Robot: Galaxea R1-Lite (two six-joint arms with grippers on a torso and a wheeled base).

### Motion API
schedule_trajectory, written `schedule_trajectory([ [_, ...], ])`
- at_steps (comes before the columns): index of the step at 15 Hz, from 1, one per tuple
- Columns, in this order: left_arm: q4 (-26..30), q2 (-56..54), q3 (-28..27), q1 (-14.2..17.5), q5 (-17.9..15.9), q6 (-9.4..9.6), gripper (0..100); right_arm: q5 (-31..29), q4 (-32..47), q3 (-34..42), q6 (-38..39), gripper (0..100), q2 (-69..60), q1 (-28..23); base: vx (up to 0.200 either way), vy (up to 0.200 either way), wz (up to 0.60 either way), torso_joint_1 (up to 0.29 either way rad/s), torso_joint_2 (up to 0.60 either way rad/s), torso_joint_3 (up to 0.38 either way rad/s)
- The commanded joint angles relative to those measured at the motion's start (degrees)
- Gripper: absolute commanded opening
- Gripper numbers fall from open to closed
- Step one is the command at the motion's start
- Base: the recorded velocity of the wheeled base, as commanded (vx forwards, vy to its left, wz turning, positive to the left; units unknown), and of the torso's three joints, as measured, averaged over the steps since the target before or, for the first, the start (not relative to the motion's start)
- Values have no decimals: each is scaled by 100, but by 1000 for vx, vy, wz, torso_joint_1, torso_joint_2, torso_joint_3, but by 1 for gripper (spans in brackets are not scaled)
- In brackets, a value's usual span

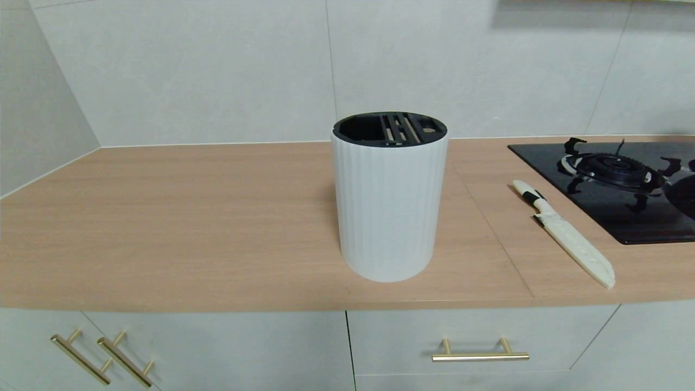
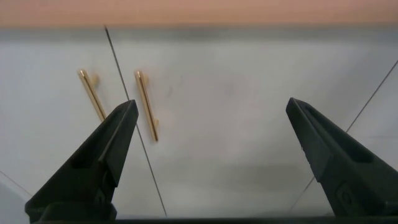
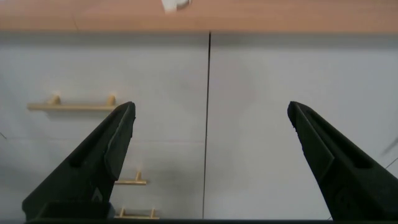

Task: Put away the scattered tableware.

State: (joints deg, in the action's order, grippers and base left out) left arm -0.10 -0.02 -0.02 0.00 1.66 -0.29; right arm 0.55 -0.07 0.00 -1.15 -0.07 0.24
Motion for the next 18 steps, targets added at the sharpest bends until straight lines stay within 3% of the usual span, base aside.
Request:
schedule_trajectory([
  [1, 1, 2, 2, 0, 1, 3, 100, -2, -1, 0, 0, 100, 7, 11, 0, 0, 0, 203, -491, -281],
  [5, 1, 2, 2, 0, 1, -6, 100, -2, -1, 0, 0, 100, 7, 11, 0, 0, 0, 165, -389, -226],
  [13, 1, 2, 2, 0, 1, -6, 100, -2, -1, 0, 0, 100, 7, 2, 0, 0, 0, 16, -38, -26],
  [18, 1, 2, 2, 0, 1, -6, 100, -2, -1, 0, -8, 100, 7, 2, 0, 0, 0, 188, -429, -235],
])
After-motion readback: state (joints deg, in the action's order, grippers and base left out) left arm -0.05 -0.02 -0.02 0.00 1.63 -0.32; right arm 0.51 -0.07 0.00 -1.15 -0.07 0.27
